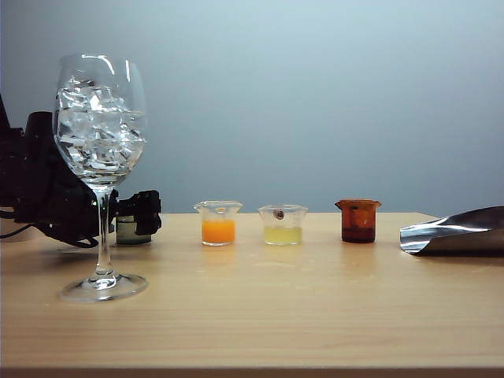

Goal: Pick up the first measuring cup from the left, pour the coconut rum inside into the goblet, and finally put the measuring cup back in its original place.

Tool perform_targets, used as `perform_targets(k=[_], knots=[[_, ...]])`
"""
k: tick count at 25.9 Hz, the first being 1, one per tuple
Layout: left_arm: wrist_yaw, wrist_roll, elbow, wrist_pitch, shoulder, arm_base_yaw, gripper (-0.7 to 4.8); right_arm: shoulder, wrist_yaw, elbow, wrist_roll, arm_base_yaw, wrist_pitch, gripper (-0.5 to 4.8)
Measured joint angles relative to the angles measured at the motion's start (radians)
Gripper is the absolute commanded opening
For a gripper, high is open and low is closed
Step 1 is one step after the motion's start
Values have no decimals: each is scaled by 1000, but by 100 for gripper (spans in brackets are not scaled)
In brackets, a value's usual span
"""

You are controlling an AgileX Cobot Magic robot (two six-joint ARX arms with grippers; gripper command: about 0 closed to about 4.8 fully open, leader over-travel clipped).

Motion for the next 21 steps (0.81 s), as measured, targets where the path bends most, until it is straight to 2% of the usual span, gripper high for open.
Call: perform_targets(k=[3, 4, 5, 6, 9, 10, 11, 13, 16, 17, 21], knots=[[-2, -9, 0, -14, 0, 0, 479, 2, 0, 0, 0, 0, -3, -9], [-1, -20, 0, -14, 0, 0, 462, 5, 0, 0, 0, 0, -4, -9], [-1, -22, 0, -14, 0, 0, 415, 6, 0, 0, 0, 0, -5, -9], [0, -38, 0, -15, 0, 0, 393, 6, 0, 0, 0, 0, -8, -9], [1, -63, 0, -16, 0, 0, 392, 6, 0, 0, 0, 0, -18, -9], [1, -63, 0, -17, 0, 0, 374, 6, 0, 0, 0, 0, -24, -9], [1, -63, 0, -17, 0, 0, 339, 6, 0, 0, 0, 0, -28, -9], [3, -62, 0, -17, 0, -1, 226, 6, 0, 0, 0, 0, -33, -9], [3, -63, 0, -9, 0, 0, 127, 6, 0, 0, 0, 0, -33, -9], [4, -63, 0, -10, -1, 0, 111, 6, 0, 0, 0, 0, -33, -9], [4, -63, 0, -9, 0, 0, 111, 6, 0, 0, 0, 0, -34, -9]])
